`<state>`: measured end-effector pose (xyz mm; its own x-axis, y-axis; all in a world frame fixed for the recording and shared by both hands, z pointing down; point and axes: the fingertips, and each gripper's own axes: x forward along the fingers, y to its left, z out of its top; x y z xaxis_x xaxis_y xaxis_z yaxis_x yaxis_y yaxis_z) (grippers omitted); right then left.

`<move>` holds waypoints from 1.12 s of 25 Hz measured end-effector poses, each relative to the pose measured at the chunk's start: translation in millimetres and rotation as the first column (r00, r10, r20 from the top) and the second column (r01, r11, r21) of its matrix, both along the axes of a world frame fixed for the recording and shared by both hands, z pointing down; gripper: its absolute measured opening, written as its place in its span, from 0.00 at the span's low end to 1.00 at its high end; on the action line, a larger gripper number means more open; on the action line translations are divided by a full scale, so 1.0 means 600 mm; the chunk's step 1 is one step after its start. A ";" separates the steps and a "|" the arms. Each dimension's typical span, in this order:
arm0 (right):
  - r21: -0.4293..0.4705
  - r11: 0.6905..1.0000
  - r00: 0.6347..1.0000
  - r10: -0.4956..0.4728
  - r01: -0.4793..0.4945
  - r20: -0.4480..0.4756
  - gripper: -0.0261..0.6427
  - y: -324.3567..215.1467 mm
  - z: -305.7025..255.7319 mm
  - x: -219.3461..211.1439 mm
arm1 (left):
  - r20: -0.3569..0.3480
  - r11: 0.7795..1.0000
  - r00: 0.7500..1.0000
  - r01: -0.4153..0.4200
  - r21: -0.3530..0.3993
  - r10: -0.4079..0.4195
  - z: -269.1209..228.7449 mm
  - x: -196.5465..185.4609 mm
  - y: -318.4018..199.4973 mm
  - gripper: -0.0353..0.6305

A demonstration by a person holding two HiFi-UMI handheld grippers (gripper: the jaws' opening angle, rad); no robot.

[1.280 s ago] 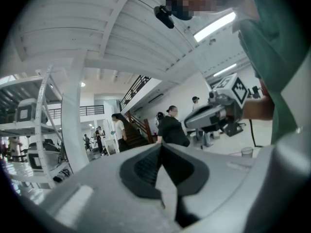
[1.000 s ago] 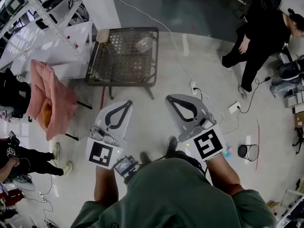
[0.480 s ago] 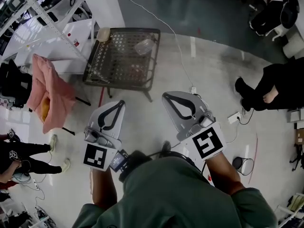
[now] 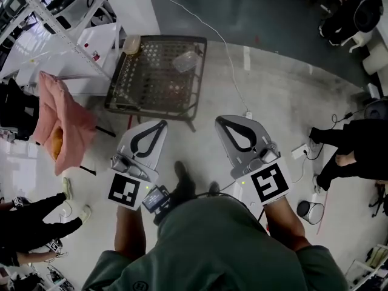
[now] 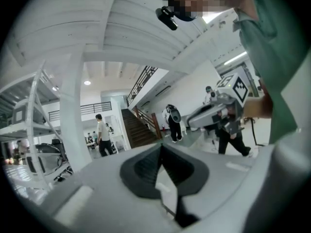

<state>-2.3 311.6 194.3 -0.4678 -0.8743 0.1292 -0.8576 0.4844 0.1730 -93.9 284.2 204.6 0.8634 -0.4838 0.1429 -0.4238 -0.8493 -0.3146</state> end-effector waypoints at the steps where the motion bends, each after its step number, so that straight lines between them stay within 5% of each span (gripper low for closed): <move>1: -0.002 1.000 1.000 0.014 -0.014 -0.004 0.05 -0.009 -0.003 -0.001 | 0.003 1.000 1.000 -0.016 0.002 0.016 -0.002 0.000 -0.014 0.06; 18: -0.011 0.979 0.979 0.201 -0.202 -0.044 0.05 -0.218 -0.015 -0.036 | -0.055 0.980 0.979 -0.198 0.000 0.198 -0.018 -0.023 -0.244 0.06; 28: -0.057 0.980 0.980 0.190 -0.193 -0.061 0.05 -0.313 -0.007 -0.031 | -0.089 0.980 0.979 -0.190 -0.057 0.185 -0.003 -0.013 -0.337 0.06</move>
<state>-20.8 123.5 190.4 -0.2833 -0.9364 0.2070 -0.9254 0.3236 0.1974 -101.7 82.2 202.8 0.9481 -0.3044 0.0926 -0.2776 -0.9336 -0.2267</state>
